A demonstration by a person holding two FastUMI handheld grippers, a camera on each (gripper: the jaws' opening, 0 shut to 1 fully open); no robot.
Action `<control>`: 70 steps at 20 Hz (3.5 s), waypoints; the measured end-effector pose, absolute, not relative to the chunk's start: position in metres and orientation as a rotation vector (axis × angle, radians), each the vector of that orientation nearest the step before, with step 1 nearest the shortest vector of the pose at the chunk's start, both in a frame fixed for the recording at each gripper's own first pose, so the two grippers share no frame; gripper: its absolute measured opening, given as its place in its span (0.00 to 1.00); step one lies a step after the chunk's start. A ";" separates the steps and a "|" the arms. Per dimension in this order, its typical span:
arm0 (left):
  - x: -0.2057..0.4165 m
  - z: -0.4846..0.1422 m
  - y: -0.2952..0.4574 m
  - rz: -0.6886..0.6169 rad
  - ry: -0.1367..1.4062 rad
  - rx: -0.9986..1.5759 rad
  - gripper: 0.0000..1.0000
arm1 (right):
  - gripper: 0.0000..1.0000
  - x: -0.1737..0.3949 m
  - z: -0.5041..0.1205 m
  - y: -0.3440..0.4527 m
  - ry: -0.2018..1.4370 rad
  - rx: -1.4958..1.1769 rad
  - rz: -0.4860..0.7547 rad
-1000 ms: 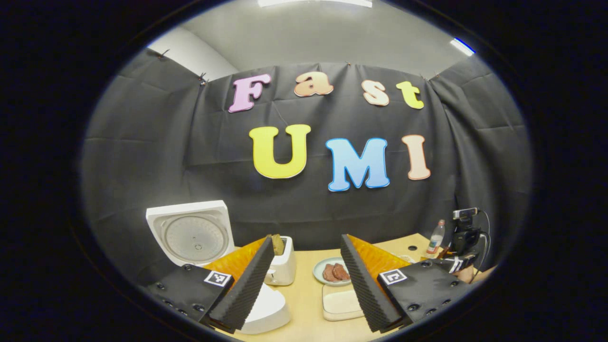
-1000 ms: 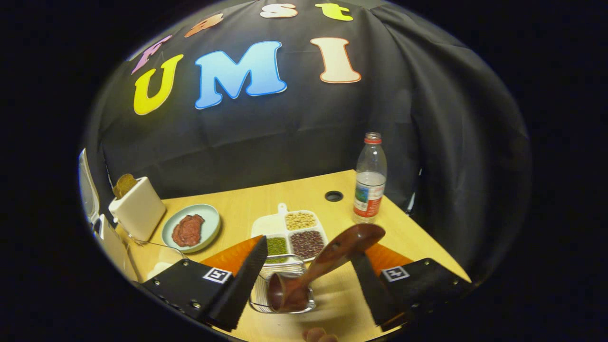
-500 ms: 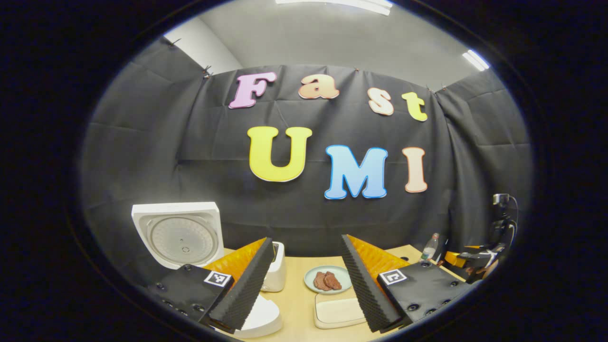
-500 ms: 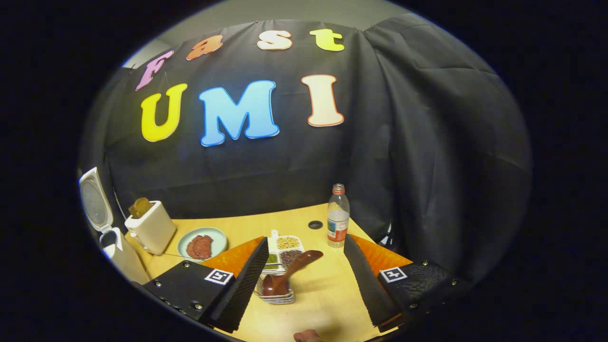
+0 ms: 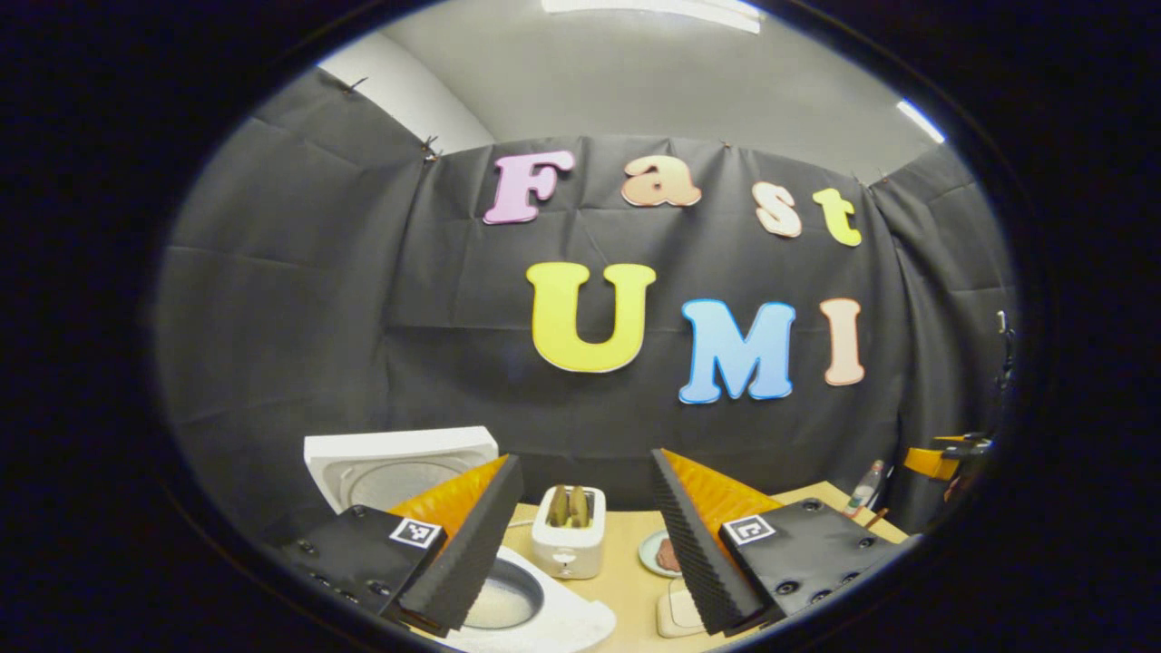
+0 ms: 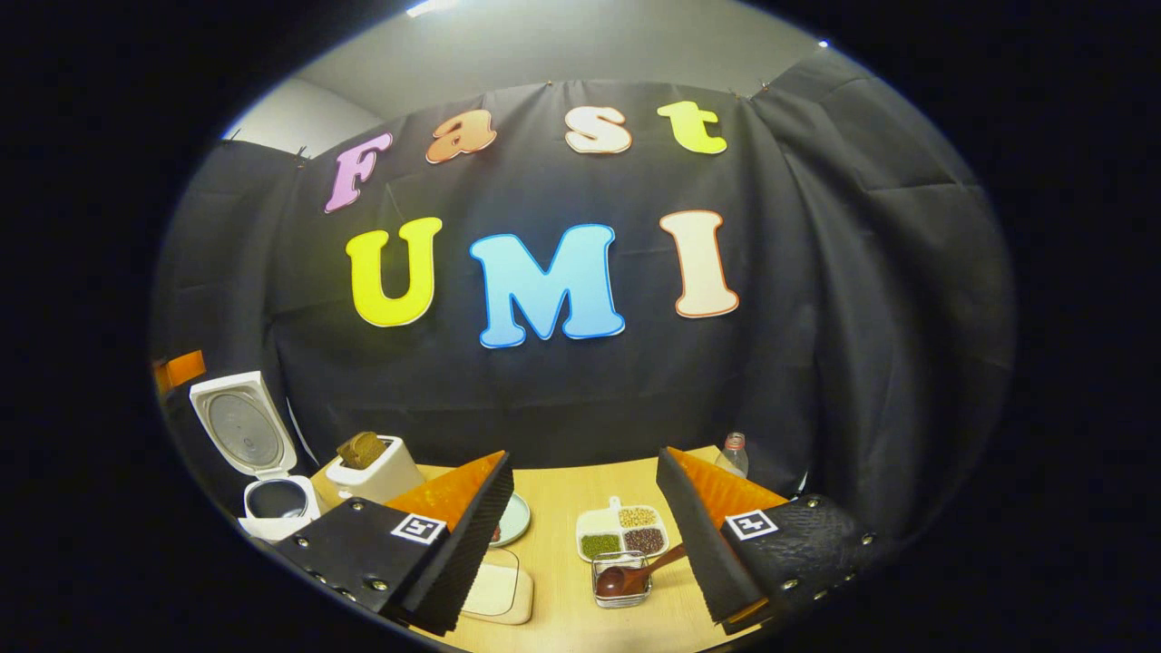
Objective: Close the left gripper, press the button to open the rice cooker; take a wooden spoon from the chopstick holder with the right hand, scoop a spoonful of rice and pour it into the rice cooker, then put the wooden spoon back into the chopstick holder.
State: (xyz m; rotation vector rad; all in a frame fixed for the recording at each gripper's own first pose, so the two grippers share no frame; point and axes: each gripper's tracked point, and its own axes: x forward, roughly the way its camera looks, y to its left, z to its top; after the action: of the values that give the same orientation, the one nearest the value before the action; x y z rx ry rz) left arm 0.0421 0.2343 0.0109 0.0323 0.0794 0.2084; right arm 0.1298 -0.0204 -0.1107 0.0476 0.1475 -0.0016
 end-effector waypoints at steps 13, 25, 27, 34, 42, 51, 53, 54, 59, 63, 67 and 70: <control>0.119 0.028 0.406 0.419 0.050 -0.034 0.96 | 0.96 0.126 -0.120 0.002 0.181 0.033 -0.045; 0.171 -0.055 0.488 0.586 0.203 0.052 0.98 | 0.96 0.146 -0.129 0.011 0.210 0.040 -0.034; 0.165 -0.051 0.478 0.589 0.194 0.055 0.98 | 0.96 0.149 -0.128 0.015 0.210 0.028 -0.019; 0.133 -0.061 0.435 0.556 0.175 0.029 0.96 | 0.97 0.151 -0.123 0.021 0.193 0.043 0.034; 0.084 -0.103 0.375 0.522 0.187 0.037 0.95 | 0.96 0.138 -0.094 0.024 0.128 0.038 0.091; 0.047 -0.154 0.340 0.520 0.225 -0.009 0.97 | 0.96 0.123 -0.106 0.023 0.159 0.013 0.124; 0.043 -0.166 0.334 0.523 0.245 0.012 0.93 | 0.96 0.120 -0.105 0.021 0.161 0.008 0.125; 0.039 -0.170 0.332 0.524 0.250 0.013 0.89 | 0.96 0.119 -0.106 0.020 0.158 0.005 0.122; 0.024 -0.198 0.321 0.527 0.303 -0.034 0.89 | 0.96 0.114 -0.113 0.011 0.175 0.005 0.106; 0.011 -0.209 0.318 0.543 0.314 -0.028 0.93 | 0.96 0.111 -0.114 0.006 0.183 0.015 0.095; 0.007 -0.217 0.316 0.547 0.331 -0.024 0.90 | 0.96 0.111 -0.116 0.010 0.185 0.020 0.096; 0.007 -0.221 0.314 0.548 0.339 -0.015 0.89 | 0.96 0.108 -0.120 0.013 0.194 0.019 0.102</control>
State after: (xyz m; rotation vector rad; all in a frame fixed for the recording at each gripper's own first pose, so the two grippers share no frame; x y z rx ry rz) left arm 0.0066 0.3142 -0.2208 -0.0147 0.3389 0.5477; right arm 0.1080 0.0132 -0.1198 0.0191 0.1937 0.1016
